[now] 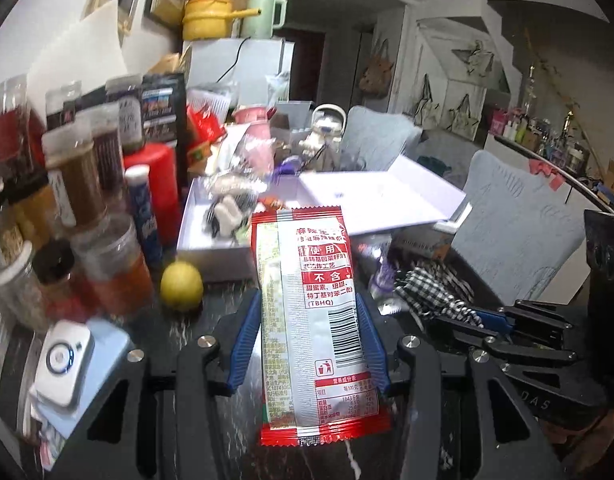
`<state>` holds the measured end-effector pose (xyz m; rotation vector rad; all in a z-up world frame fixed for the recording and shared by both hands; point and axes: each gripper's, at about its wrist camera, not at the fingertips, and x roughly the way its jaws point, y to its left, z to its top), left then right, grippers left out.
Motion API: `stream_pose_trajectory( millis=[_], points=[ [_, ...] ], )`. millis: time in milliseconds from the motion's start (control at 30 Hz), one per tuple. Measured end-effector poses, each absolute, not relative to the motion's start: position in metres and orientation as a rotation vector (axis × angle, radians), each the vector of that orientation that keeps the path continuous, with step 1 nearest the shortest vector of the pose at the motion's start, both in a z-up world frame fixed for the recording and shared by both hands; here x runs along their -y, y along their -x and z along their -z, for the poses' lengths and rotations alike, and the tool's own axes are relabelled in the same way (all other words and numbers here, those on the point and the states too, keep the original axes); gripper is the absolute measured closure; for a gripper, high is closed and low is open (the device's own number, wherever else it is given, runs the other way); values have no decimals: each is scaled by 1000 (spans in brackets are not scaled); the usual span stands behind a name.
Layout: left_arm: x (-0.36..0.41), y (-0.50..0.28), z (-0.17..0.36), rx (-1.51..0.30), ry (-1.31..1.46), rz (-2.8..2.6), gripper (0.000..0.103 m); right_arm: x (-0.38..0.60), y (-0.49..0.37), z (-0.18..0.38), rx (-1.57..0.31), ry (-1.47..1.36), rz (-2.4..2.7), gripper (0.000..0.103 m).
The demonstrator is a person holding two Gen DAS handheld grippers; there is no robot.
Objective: Organize soft objects
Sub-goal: 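Lift and carry the packet in left gripper while right gripper carries scrunchie to box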
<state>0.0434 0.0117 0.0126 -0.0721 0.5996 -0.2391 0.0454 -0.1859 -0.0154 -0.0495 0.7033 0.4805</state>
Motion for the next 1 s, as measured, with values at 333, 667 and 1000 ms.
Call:
stream_pose_trajectory(
  millis=[333,667,1000],
  points=[
    [-13,-71,-42,-519,64,241,56,177,-73,-15,-637,54,-524,82],
    [-19,-105,-62,-454,78,244,56,168,-110,-38,-589,63,-543,82],
    [-32,-156,-75,-418,102,228,56,157,-158,-59,-534,74,-560,82]
  ],
)
